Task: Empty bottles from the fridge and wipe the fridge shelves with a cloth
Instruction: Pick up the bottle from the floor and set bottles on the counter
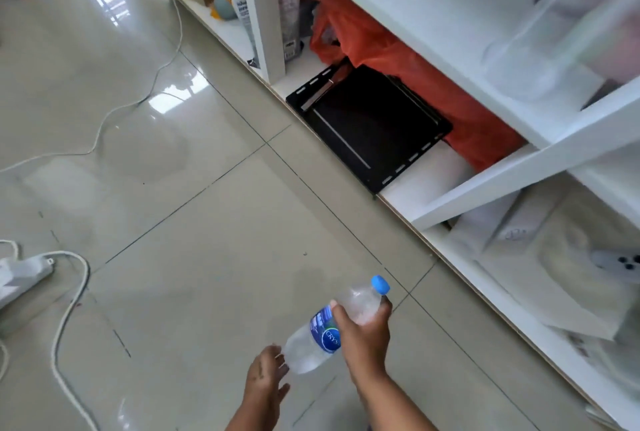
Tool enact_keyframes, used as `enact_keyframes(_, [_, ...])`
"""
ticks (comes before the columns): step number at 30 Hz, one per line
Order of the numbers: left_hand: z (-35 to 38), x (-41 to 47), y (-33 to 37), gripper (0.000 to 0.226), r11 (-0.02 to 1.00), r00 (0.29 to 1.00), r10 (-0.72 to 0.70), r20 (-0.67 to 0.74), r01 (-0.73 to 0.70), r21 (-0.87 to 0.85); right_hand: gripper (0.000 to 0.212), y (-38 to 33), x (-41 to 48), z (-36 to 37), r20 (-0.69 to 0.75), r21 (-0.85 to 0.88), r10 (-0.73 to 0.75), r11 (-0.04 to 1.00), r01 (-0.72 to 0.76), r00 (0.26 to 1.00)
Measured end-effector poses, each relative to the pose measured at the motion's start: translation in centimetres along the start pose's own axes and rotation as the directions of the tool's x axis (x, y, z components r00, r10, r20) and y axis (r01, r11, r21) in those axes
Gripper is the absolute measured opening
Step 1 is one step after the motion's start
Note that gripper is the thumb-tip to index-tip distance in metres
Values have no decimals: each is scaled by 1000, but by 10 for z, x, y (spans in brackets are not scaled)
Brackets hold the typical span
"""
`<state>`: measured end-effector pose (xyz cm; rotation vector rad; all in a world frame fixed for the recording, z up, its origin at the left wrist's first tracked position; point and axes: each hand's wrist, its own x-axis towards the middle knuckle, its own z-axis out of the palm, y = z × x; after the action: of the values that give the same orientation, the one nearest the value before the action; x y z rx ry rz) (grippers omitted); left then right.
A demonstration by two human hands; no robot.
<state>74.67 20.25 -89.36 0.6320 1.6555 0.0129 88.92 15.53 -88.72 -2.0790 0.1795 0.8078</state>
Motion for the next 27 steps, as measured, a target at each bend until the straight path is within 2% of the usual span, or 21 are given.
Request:
enact_keyframes(1, [-6,-22,16,33,997,997,70,-22,-69,34,78,-25,-19,-13,3,14,-62,998,62,998])
enact_keyframes(2, [-12,-43,34,43,973,985,174,-15,-169,155,75,-51,-38,-26,3,24,-109,994,109,994])
enact_keyframes(4, [-25,-86,71,48,868,928,372,11,-352,350,68,-105,-79,-57,-3,39,-190,981,190,982])
enact_keyframes(6, [-30,-121,103,27,867,929,371,-17,-340,363,69,-146,-111,-86,-34,46,-262,963,264,964])
enact_keyframes(8, [-24,-171,159,27,834,902,432,-9,-395,384,73,-204,-145,-125,-67,64,-334,939,338,940])
enact_keyframes(11, [-7,-248,238,32,719,772,635,25,-602,349,69,-277,-190,-177,-112,72,-404,908,413,908])
enact_keyframes(14, [20,-339,324,27,510,541,839,60,-821,257,63,-350,-225,-233,-195,59,-490,859,509,850])
enact_keyframes(16, [45,-401,367,21,263,301,945,130,-933,245,58,-396,-245,-272,-252,51,-537,823,565,805])
enact_keyframes(19, [88,-476,406,21,-182,-84,947,309,-935,303,63,-453,-266,-327,-351,43,-561,790,611,750])
enact_keyframes(20, [103,-492,414,24,-307,-177,908,379,-897,316,67,-469,-269,-344,-389,43,-559,783,621,732])
enact_keyframes(21, [120,-508,421,27,-398,-231,862,450,-859,321,69,-484,-272,-363,-427,35,-556,778,627,713])
enact_keyframes(22, [135,-520,424,32,-449,-237,822,518,-829,332,70,-497,-272,-381,-461,24,-554,773,633,693])
enact_keyframes(23, [150,-530,423,38,-469,-211,785,583,-817,335,71,-509,-272,-397,-492,-5,-559,769,639,668])
enact_keyframes(27, [209,-555,400,58,-489,-14,637,770,-780,391,66,-543,-251,-463,-585,-113,-554,779,617,592])
